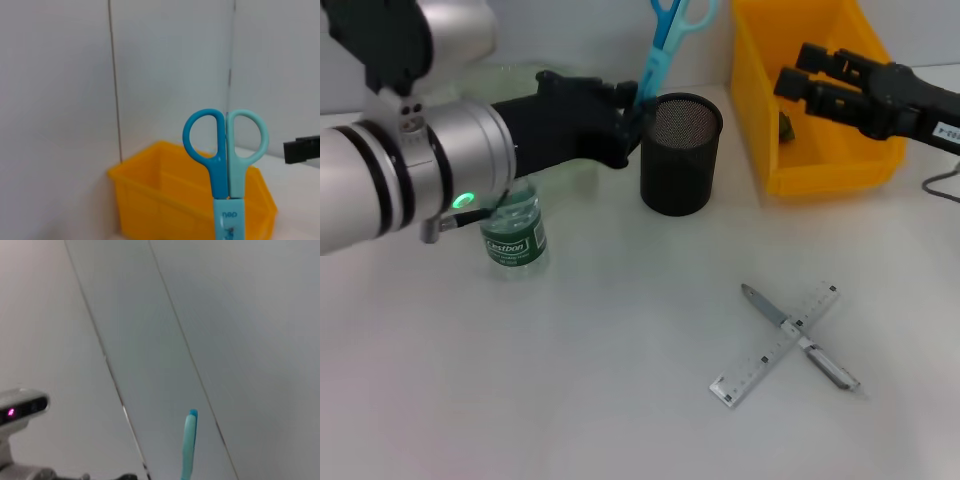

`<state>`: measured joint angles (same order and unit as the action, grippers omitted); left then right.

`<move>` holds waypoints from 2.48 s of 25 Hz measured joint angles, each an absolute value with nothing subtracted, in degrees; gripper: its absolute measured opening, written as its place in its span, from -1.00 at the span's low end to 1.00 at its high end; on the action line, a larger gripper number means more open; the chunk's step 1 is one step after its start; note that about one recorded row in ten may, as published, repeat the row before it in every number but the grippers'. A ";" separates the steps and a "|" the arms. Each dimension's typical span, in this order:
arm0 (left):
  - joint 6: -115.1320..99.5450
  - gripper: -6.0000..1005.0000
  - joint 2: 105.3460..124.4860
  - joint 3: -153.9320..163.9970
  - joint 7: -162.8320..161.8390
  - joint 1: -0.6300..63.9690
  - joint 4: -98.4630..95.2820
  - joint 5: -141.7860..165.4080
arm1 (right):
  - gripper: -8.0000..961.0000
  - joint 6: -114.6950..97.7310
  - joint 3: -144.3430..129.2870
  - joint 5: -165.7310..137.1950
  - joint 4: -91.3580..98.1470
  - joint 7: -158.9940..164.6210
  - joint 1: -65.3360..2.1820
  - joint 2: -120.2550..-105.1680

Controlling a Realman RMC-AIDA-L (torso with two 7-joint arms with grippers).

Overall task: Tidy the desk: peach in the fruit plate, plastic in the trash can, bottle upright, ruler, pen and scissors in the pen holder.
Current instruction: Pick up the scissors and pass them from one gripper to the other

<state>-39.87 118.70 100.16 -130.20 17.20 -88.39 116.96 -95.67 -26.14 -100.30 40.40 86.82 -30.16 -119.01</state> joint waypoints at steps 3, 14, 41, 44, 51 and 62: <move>-34.95 -0.58 118.67 103.03 -130.10 16.92 -87.92 117.63 | 0.67 -95.26 -26.18 -97.50 36.71 84.02 -30.51 -119.03; -24.39 -0.58 118.89 107.50 -130.43 17.65 -83.87 117.93 | 0.67 -90.14 -26.74 -95.34 26.64 74.65 -35.23 -119.22; -19.25 -0.58 119.01 109.94 -130.86 19.03 -80.13 116.46 | 0.67 -80.84 -27.69 -93.67 18.93 69.84 -41.54 -119.37; -19.16 -0.57 119.00 109.96 -130.85 19.03 -80.04 116.45 | 0.67 -80.54 -27.72 -93.67 18.56 69.84 -41.85 -119.35; -18.97 -0.58 119.00 110.16 -130.56 19.01 -79.96 116.45 | 0.60 -80.31 -27.78 -93.92 18.35 69.94 -42.44 -119.35; -18.82 -0.58 119.00 110.30 -130.38 19.02 -79.45 116.45 | 0.49 -78.93 -29.27 -93.74 18.34 70.18 -43.01 -119.42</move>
